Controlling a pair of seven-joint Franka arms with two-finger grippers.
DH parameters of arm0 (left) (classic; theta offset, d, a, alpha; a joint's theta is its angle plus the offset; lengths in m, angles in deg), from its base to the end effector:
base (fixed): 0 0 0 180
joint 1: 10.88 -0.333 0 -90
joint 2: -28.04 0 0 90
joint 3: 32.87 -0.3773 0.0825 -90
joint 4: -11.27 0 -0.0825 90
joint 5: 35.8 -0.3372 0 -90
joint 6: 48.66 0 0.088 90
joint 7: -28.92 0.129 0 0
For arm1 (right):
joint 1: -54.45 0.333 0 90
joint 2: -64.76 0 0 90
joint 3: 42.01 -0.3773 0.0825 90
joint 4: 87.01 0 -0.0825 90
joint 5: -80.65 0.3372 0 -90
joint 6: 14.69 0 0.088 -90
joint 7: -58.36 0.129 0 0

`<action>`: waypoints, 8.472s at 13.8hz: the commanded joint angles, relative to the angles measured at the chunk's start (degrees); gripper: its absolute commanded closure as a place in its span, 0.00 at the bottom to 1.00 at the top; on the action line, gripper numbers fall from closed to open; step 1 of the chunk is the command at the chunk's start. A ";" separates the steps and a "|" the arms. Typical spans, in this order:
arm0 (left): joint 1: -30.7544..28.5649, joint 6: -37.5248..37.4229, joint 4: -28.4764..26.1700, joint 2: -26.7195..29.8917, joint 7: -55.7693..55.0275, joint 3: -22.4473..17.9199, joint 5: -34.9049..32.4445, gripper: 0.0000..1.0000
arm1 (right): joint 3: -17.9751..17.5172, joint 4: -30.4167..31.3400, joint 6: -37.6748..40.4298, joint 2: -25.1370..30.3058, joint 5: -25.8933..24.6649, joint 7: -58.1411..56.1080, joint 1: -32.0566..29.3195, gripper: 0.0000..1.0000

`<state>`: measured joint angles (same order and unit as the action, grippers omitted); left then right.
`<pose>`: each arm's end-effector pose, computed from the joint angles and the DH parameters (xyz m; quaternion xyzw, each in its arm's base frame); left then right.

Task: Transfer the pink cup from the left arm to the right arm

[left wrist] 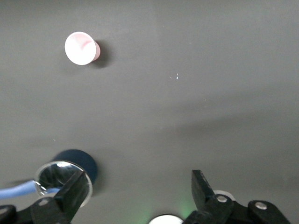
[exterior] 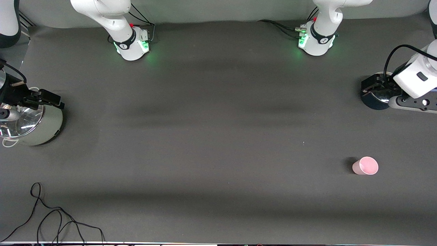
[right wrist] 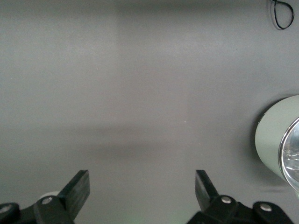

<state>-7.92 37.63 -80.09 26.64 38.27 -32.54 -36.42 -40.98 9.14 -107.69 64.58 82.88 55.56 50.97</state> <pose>0.5046 -0.0275 0.6363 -0.9923 0.1099 0.0566 0.0023 0.5071 -0.0351 0.6211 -0.9993 0.0165 0.0278 0.0212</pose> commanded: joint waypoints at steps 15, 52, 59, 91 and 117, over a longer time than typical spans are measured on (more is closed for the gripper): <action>-39.33 1.96 11.99 -28.19 90.28 -0.07 29.34 0.00 | 0.29 -0.79 0.37 -0.34 0.84 0.95 0.49 0.00; -42.43 11.36 17.27 -62.14 128.02 6.70 63.11 0.00 | 0.29 -0.78 0.63 -0.26 0.84 0.95 0.58 0.00; -39.71 13.47 16.39 -62.94 128.20 8.02 65.39 0.00 | 0.29 -0.78 0.63 -0.26 0.84 0.95 0.58 0.00; -37.78 7.41 15.25 -47.04 102.30 8.81 66.89 0.72 | 0.29 -0.61 0.90 -0.08 0.84 0.95 0.49 0.00; -15.81 93.35 -16.83 -20.49 98.41 63.48 94.84 0.67 | 0.38 -0.43 0.90 0.01 0.84 0.60 0.05 0.00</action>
<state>-26.70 127.64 -96.99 4.89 136.45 31.43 56.49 -40.82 9.12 -107.48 64.51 82.90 55.58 51.01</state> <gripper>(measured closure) 0.352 0.000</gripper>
